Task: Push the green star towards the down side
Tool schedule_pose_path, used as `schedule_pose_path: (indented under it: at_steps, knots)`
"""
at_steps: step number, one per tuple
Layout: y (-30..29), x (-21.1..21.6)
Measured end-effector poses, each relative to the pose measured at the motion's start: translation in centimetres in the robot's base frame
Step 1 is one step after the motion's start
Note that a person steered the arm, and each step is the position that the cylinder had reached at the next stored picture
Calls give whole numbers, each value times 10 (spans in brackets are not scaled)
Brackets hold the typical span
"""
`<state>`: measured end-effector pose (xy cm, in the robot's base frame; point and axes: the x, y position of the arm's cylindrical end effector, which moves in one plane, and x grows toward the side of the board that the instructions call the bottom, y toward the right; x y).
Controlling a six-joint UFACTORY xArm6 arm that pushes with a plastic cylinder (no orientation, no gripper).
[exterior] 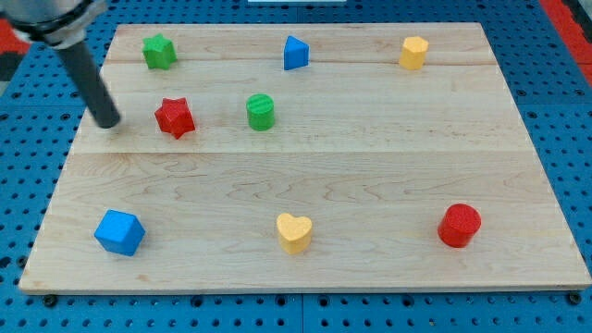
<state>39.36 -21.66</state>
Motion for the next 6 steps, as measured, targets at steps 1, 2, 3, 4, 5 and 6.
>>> schedule_pose_path:
  at_steps: [1, 2, 3, 4, 5, 6]
  knots:
    - [85, 22]
    - [71, 37]
    - [-30, 5]
    - [-60, -81]
    - [-58, -137]
    - [-9, -155]
